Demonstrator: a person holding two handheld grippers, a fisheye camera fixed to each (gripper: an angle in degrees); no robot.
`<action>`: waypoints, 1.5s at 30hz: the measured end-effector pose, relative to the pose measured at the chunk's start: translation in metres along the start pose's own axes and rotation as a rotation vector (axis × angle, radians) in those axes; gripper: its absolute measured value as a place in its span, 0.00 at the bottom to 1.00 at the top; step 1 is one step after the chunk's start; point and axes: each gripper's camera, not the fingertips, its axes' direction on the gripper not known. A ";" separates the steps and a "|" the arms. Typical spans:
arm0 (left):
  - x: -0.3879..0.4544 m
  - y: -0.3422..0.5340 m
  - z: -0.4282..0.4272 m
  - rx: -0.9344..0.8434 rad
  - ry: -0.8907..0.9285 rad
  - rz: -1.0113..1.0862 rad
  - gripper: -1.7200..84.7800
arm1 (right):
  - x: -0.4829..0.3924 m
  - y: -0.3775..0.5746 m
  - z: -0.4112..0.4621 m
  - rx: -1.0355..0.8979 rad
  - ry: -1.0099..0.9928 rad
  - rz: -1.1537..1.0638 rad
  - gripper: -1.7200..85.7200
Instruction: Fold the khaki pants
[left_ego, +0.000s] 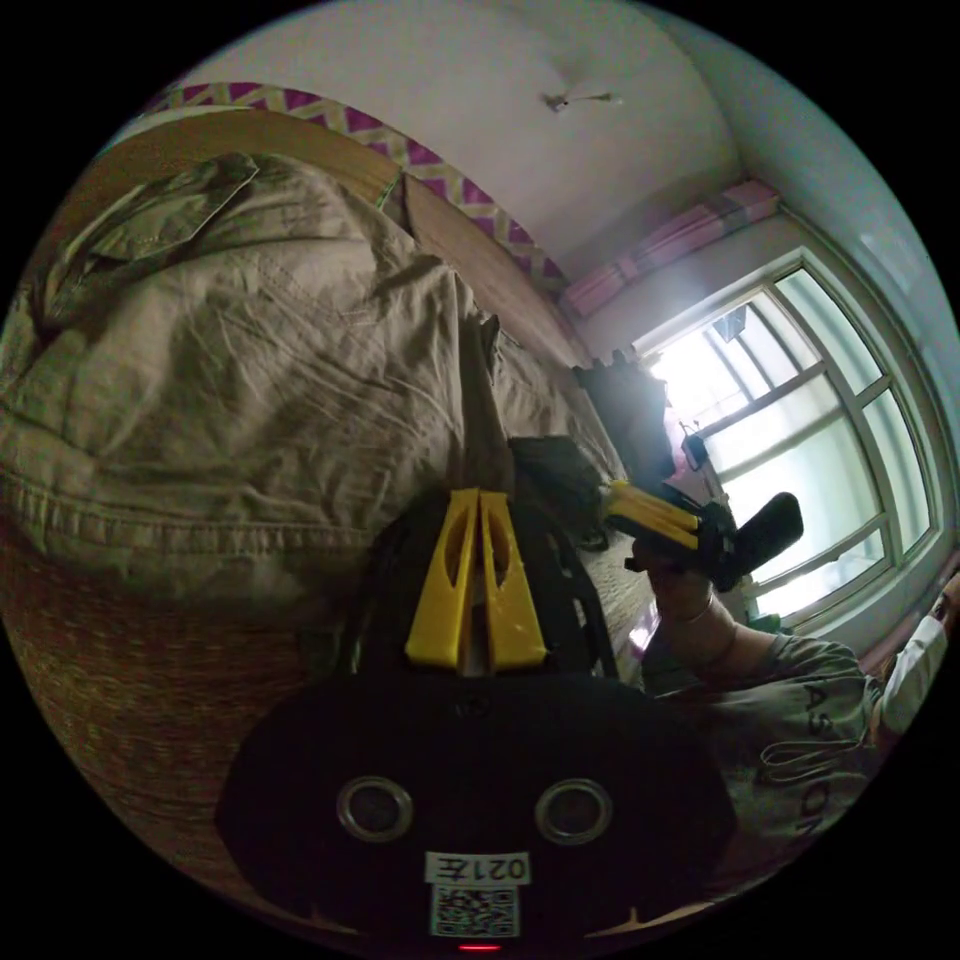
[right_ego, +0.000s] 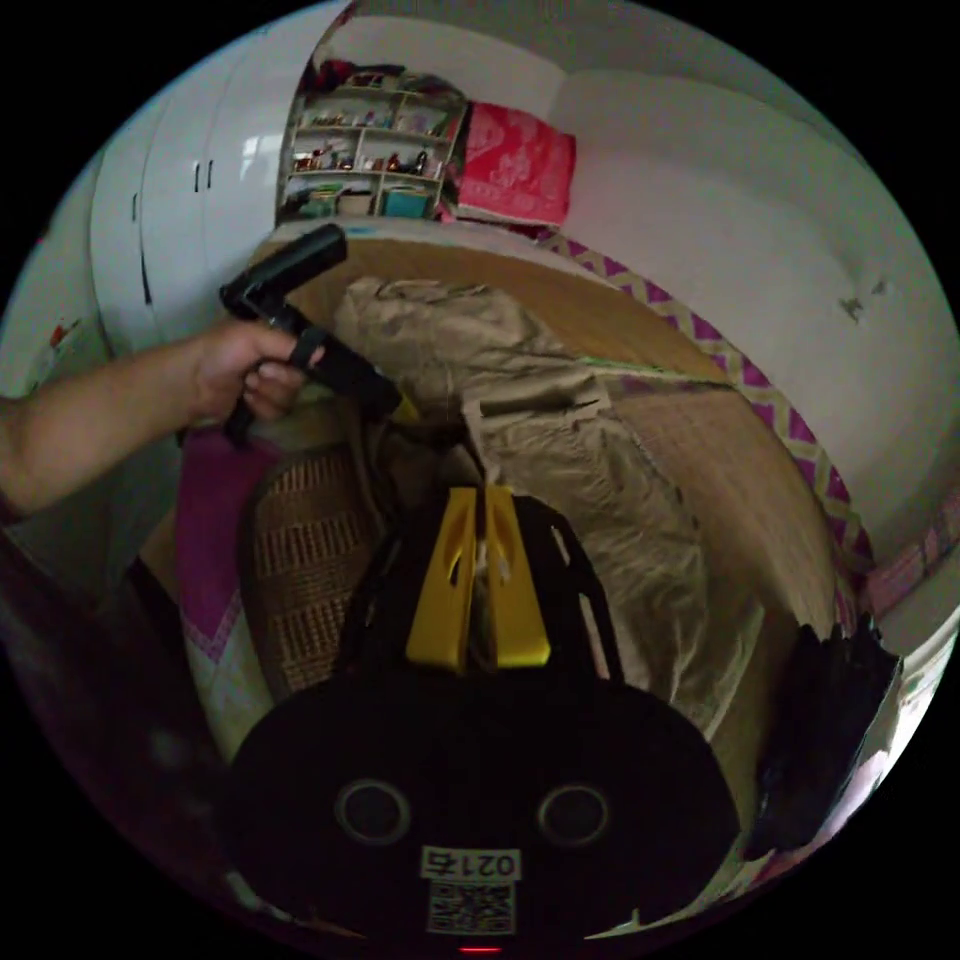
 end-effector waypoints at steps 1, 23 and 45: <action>0.000 0.002 0.000 0.002 0.011 -0.005 0.01 | -0.005 0.001 0.008 -0.037 -0.007 -0.026 0.03; -0.059 0.101 -0.065 0.609 -0.151 -0.376 0.12 | 0.173 0.242 -0.132 0.182 -0.147 0.610 0.01; 0.060 0.035 0.124 0.459 -0.396 -0.077 0.01 | 0.215 0.455 -0.215 0.213 -0.496 0.856 0.01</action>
